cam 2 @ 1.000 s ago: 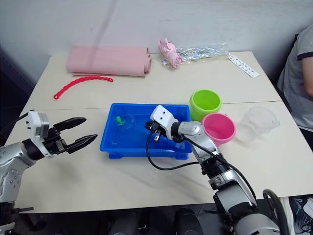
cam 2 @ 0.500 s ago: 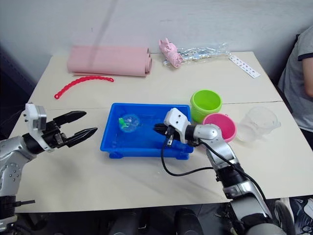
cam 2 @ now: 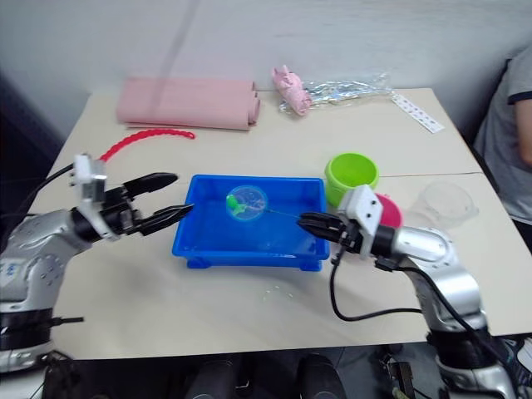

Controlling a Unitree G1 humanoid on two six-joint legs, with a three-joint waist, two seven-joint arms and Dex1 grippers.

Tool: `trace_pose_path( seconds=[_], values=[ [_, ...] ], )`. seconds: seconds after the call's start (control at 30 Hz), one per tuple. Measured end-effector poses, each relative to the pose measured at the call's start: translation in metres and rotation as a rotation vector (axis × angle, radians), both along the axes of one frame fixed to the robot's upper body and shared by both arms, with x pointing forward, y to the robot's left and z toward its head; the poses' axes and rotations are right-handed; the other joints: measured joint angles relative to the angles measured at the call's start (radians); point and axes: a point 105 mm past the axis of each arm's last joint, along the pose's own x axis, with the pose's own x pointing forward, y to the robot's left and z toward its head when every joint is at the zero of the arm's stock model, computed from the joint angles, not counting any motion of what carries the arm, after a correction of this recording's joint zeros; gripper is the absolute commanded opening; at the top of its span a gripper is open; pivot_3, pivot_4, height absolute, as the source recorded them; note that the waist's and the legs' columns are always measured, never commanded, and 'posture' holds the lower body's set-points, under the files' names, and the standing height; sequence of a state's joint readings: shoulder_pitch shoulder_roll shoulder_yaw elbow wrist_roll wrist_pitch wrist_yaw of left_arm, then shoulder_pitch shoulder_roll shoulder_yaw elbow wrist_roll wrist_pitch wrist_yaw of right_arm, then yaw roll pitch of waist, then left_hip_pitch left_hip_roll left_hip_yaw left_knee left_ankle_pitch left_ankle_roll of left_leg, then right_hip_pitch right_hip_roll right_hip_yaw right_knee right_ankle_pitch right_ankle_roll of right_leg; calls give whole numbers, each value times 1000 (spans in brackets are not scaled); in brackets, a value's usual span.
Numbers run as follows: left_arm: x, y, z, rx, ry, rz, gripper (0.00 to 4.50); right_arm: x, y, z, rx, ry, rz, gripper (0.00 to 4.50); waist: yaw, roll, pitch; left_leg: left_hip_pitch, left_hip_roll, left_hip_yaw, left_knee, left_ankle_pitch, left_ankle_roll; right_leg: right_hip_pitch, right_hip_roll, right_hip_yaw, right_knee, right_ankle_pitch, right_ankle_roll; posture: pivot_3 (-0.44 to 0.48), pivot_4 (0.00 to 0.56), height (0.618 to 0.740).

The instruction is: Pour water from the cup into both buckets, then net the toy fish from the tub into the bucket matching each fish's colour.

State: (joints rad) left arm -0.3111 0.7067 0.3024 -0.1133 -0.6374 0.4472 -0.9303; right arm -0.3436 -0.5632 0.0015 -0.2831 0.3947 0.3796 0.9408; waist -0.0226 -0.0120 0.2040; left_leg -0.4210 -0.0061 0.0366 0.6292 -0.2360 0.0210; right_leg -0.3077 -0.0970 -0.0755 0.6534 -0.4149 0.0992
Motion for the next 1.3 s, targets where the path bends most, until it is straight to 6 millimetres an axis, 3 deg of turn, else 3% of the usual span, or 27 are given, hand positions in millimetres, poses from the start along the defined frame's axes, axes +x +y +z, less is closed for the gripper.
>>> trace_pose_path(
  seconds=[0.13, 0.17, 0.33, 0.53, 0.67, 0.9, 1.03, 1.3],
  values=[
    [1, -12, 3, 3, -6, -42, 4462, -7, -6, 1, -9, 6, 1, 0, 2, 0, 0, 0, 0, 0, 0, 0, 0, 0, 0, 0, 0, 0, 0, 0, 150, 740],
    [3, -27, 9, -9, -23, -94, 4462, -14, -14, 3, -22, 18, -15, 0, 11, 0, 0, 0, 0, 0, 1, 0, 0, 0, 0, 0, 0, 0, 0, 0, 150, 740],
    [6, -52, 21, -20, -64, -177, 4462, -25, -29, 19, -19, 4, -41, 0, 20, 0, 0, 0, 0, 0, 0, 0, 0, 1, 1, 0, -1, 0, 0, 0, 150, 740],
    [10, -60, 20, -48, -47, -206, 4462, -31, -51, 37, -17, -30, -103, 0, 25, 0, 0, 0, 0, 0, 2, 0, 0, 2, 1, 0, -2, 0, 0, 0, 150, 740],
    [12, -68, 19, -81, -44, -220, 4462, -12, -97, 59, -54, -83, -257, 0, 25, 0, 0, 0, 0, 0, 1, 0, 1, 2, 1, 0, -7, 0, 0, 0, 150, 740],
    [13, -71, 21, -90, -54, -221, 4462, 20, -153, 57, -135, -146, -470, 0, 22, 0, 0, 0, 0, 1, 1, 0, 1, 2, 1, 0, -7, 0, 0, 0, 150, 740],
    [12, -71, 19, -89, -52, -217, 4462, 35, -170, 46, -221, -180, -531, 0, 21, 0, 0, 0, 0, 1, 1, 0, 1, 2, 1, 0, -7, 0, 0, 0, 150, 740],
    [10, -71, 18, -83, -53, -223, 4462, 52, -187, 34, -527, -364, -577, 0, 21, 0, 0, 0, 0, 1, 1, 0, 1, 2, 1, -1, -7, 0, 0, 0, 150, 740]
  ],
)
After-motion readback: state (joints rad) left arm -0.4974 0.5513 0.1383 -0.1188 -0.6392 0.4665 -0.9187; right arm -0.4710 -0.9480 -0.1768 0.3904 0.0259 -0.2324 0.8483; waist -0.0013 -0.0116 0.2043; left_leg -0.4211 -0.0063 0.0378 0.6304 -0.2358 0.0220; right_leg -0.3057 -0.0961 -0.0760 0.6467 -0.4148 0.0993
